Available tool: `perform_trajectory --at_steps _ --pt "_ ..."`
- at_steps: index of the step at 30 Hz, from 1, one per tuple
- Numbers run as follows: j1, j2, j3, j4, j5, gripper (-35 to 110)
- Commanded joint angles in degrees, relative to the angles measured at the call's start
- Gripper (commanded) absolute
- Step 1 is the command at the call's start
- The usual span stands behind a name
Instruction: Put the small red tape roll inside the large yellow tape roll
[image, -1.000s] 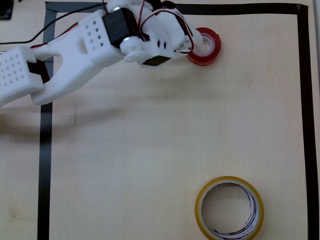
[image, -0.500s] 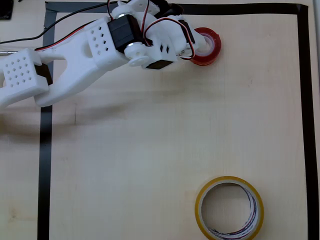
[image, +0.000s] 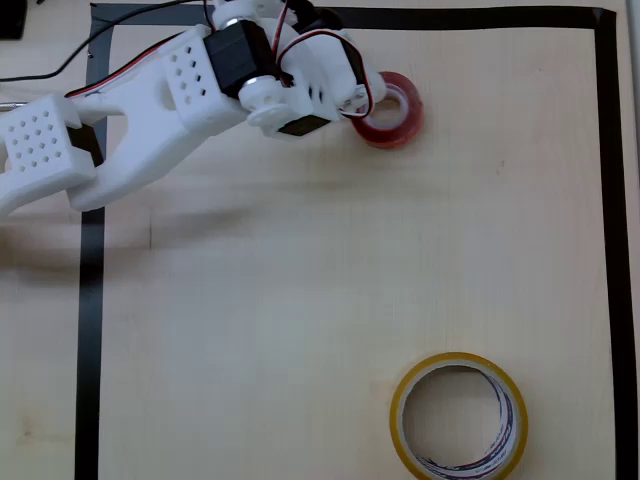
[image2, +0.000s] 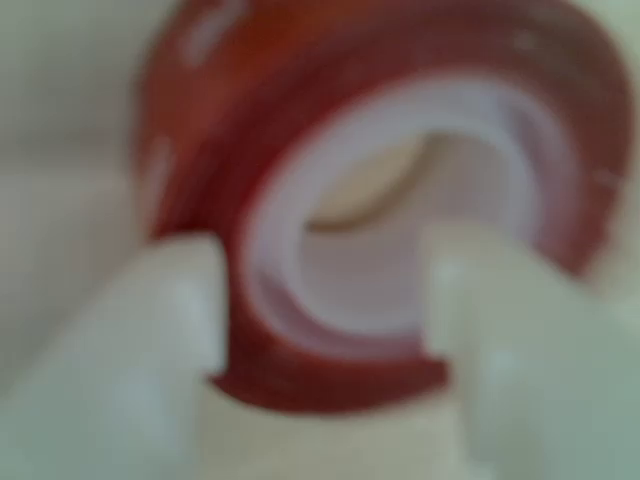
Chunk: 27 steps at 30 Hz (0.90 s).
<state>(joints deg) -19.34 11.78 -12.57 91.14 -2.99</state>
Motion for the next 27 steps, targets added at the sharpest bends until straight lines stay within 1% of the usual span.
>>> perform_trajectory --at_steps 1,6,15,27 --pt "0.0 2.11 -1.32 5.36 0.18 10" --pt "1.05 2.29 -1.32 9.58 -0.18 10" --pt "1.76 2.81 -1.41 11.87 -0.7 10" --pt "2.02 0.62 -1.41 12.39 -2.11 12"
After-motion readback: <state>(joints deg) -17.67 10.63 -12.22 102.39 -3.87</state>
